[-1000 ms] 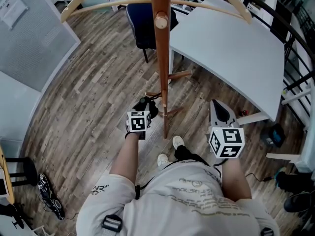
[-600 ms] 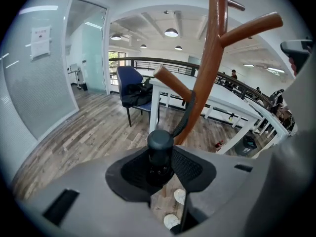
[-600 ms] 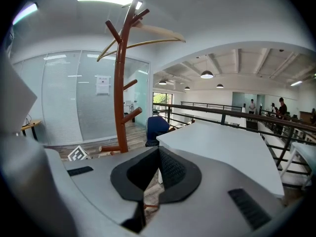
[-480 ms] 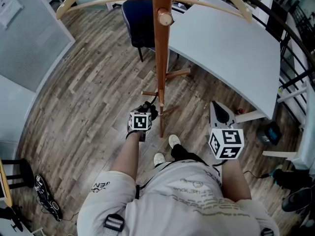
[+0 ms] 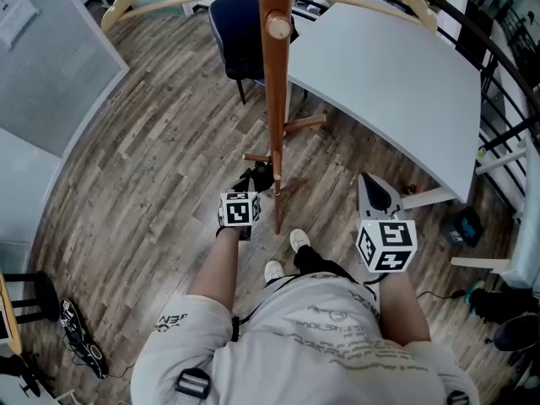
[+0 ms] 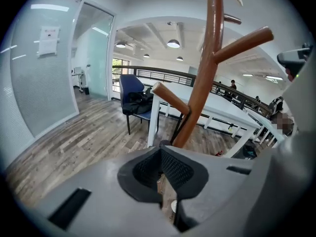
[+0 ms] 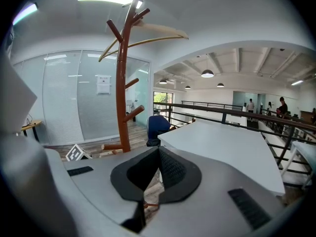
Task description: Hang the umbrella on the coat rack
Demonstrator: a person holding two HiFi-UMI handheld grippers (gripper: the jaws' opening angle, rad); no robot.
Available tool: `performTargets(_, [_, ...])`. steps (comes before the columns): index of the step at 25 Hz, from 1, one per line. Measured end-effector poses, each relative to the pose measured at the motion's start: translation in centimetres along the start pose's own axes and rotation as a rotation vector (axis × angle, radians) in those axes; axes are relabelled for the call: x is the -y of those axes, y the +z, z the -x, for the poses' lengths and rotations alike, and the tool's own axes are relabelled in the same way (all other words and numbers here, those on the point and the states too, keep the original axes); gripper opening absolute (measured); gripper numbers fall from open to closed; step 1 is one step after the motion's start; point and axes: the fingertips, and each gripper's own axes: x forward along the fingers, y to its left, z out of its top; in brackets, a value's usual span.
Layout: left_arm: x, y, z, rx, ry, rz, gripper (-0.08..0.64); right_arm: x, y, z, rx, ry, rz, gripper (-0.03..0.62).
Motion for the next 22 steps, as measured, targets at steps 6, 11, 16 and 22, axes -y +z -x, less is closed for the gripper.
performTargets(6, [1.0,1.4,3.8,0.101,0.021,0.018,0.005,-1.3,0.2,-0.3,0.023,0.043,-0.002,0.0])
performTargets(11, [1.6,4.5,8.6,0.188,0.02,0.002,0.005,-3.9,1.5,-0.5,0.072,0.101,-0.013,0.0])
performTargets(16, [2.2,8.4,13.6,0.271,0.04,-0.043,0.005,-6.6,3.2,-1.0,0.132,0.174,-0.058,-0.002])
performTargets(22, [3.5,13.0,20.2,0.35,0.071,-0.084,0.005,-10.2,5.1,-1.1,0.177,0.265,-0.09,-0.002])
